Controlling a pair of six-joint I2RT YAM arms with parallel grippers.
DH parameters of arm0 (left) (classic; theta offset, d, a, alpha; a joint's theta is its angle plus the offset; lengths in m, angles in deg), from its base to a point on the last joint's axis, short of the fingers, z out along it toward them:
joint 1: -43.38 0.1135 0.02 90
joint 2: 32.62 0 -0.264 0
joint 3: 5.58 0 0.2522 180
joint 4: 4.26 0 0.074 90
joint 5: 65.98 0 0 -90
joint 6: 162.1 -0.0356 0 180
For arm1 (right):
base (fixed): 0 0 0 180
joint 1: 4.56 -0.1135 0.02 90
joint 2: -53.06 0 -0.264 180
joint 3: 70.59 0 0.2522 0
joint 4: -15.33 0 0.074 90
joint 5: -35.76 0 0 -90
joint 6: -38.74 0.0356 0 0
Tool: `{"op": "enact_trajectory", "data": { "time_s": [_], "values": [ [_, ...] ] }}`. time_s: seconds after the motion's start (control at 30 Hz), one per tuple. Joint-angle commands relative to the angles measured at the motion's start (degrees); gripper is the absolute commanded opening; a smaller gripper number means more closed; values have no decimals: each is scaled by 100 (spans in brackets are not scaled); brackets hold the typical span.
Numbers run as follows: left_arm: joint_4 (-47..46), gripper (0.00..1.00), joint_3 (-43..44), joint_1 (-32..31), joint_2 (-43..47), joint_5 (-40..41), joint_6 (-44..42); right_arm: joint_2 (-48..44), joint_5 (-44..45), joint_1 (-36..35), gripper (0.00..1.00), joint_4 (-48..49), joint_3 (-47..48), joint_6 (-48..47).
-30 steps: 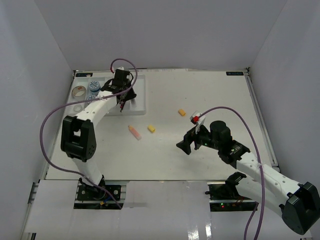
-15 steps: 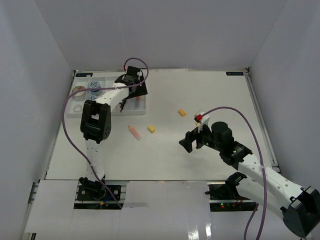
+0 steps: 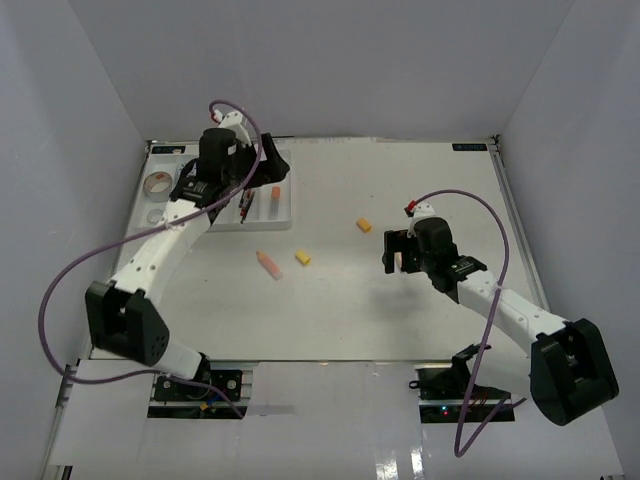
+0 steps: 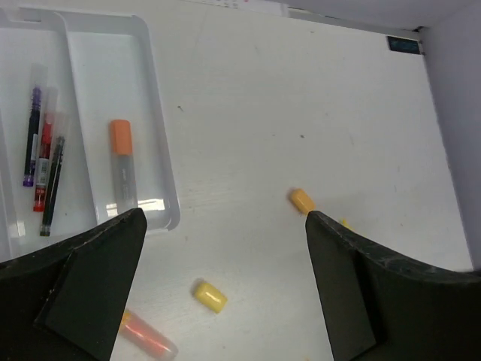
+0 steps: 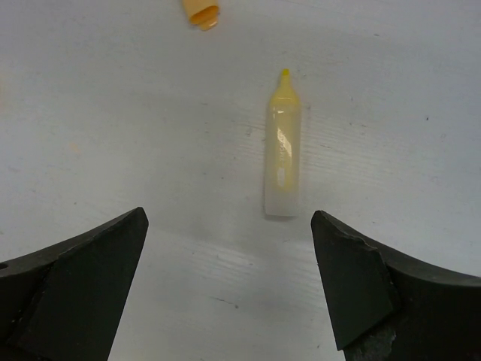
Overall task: Sort the stationery into containers
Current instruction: Pick up the pen from the center of the board.
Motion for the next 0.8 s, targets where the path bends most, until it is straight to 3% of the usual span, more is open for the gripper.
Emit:
{"op": "enact_trajectory", "data": {
  "time_s": [0.0,0.17,0.3,0.67,0.77],
  "values": [
    [-739,98,-1227,11,1007,-732,-255,524,189,184,95,29,392,73],
    [-1208,98,-2678,11,2045,-1110,-563,1219,50,386,85,20,594,3],
    [-1270,98,-3031,11,2354,-1163,-765,1607,49,500,78,20,682,-111],
    [-1165,98,-3050,11,2425,-1058,-810,2232,-197,571,54,99,709,-305],
    [-1191,97,-3059,11,2425,-1110,-757,2171,-285,571,43,143,578,-296]
  ]
}}
